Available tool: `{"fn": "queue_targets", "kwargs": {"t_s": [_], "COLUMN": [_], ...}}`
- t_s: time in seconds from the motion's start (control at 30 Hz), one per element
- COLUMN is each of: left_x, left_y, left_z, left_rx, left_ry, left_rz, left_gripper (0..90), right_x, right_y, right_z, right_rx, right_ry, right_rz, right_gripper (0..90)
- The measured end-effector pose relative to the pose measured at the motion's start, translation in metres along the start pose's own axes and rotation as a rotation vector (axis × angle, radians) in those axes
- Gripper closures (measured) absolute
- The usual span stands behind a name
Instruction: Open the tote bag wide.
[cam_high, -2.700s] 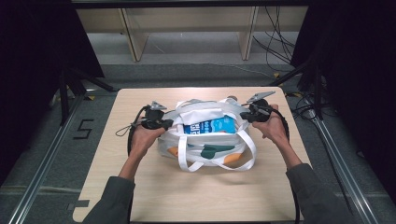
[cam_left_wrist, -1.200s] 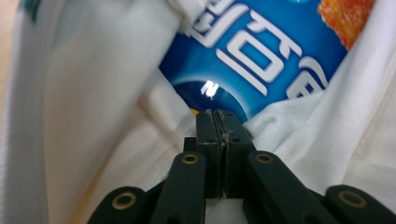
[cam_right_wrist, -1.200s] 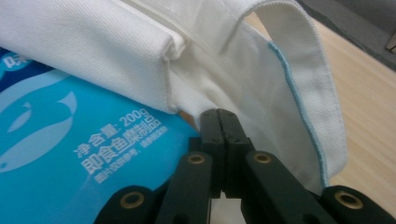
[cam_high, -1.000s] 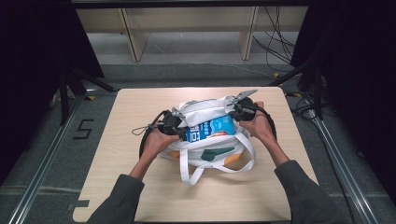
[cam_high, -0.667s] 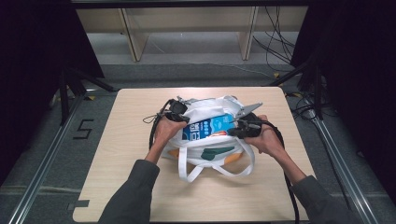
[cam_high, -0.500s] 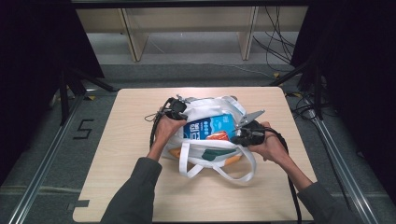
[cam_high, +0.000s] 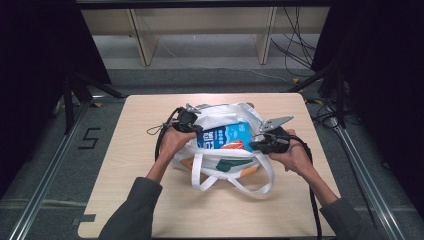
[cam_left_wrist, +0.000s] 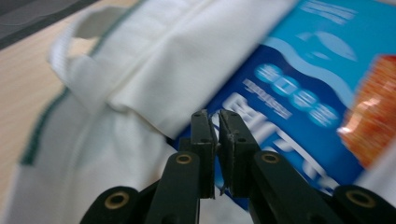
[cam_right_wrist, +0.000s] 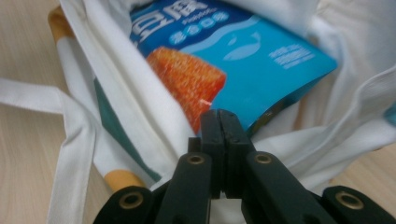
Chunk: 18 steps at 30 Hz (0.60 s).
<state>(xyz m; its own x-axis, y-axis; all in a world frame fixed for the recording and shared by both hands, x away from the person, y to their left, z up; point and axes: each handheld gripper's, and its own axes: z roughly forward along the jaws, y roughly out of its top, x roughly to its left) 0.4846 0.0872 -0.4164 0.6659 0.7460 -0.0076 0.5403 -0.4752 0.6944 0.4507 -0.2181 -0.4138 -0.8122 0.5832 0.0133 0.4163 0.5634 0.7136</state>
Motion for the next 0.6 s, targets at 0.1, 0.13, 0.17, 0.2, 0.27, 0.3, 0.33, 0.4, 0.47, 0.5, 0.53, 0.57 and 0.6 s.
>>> {"fn": "queue_targets", "kwargs": {"t_s": [0.1, 0.13, 0.17, 0.2, 0.27, 0.3, 0.33, 0.4, 0.47, 0.5, 0.53, 0.57, 0.6], "left_x": [-0.011, -0.015, -0.018, -0.02, -0.022, -0.023, -0.025, -0.032, -0.034, -0.034, -0.033, -0.033, -0.032], "left_y": [-0.015, -0.02, -0.025, -0.029, -0.036, -0.04, -0.045, -0.056, -0.064, -0.064, -0.063, -0.062, -0.06], "left_z": [-0.009, -0.011, -0.013, -0.015, -0.018, -0.018, -0.017, -0.014, -0.015, -0.016, -0.016, -0.016, -0.017], "left_rx": [0.03, 0.038, 0.031, 0.036, 0.043, 0.039, 0.046, 0.069, 0.051, 0.047, 0.036, 0.034, 0.025], "left_ry": [-0.058, -0.071, -0.074, -0.072, -0.088, -0.091, -0.088, -0.082, -0.08, -0.08, -0.084, -0.092, -0.082], "left_rz": [0.05, 0.055, 0.071, 0.076, 0.083, 0.084, 0.099, 0.114, 0.107, 0.108, 0.101, 0.087, 0.099], "left_gripper": [83.3, 83.3, 83.6, 83.6, 84.0, 85.3, 85.3, 85.5, 86.7, 86.7, 86.7, 86.6, 86.1], "right_x": [-0.003, -0.004, -0.005, -0.007, -0.008, -0.009, -0.01, -0.01, -0.011, -0.014, -0.014, -0.015, -0.016], "right_y": [0.005, 0.006, 0.008, 0.01, 0.013, 0.014, 0.015, 0.016, 0.016, 0.017, 0.016, 0.016, 0.017], "right_z": [-0.004, -0.002, -0.005, -0.005, -0.004, -0.003, -0.001, 0.001, 0.001, -0.001, -0.001, 0.001, -0.001], "right_rx": [-0.015, -0.046, -0.014, -0.017, -0.023, -0.019, -0.04, -0.051, -0.047, -0.015, -0.016, -0.04, -0.023], "right_ry": [-0.016, -0.031, -0.027, -0.026, -0.04, -0.042, -0.051, -0.055, -0.062, -0.052, -0.058, -0.059, -0.051], "right_rz": [0.012, 0.014, 0.015, 0.004, 0.008, 0.017, 0.015, 0.042, 0.06, 0.04, 0.05, 0.049, 0.043], "right_gripper": [90.0, 90.0, 90.0, 90.0, 90.0, 90.0, 90.0, 90.0, 90.0, 90.0, 90.0, 90.0, 90.0]}}
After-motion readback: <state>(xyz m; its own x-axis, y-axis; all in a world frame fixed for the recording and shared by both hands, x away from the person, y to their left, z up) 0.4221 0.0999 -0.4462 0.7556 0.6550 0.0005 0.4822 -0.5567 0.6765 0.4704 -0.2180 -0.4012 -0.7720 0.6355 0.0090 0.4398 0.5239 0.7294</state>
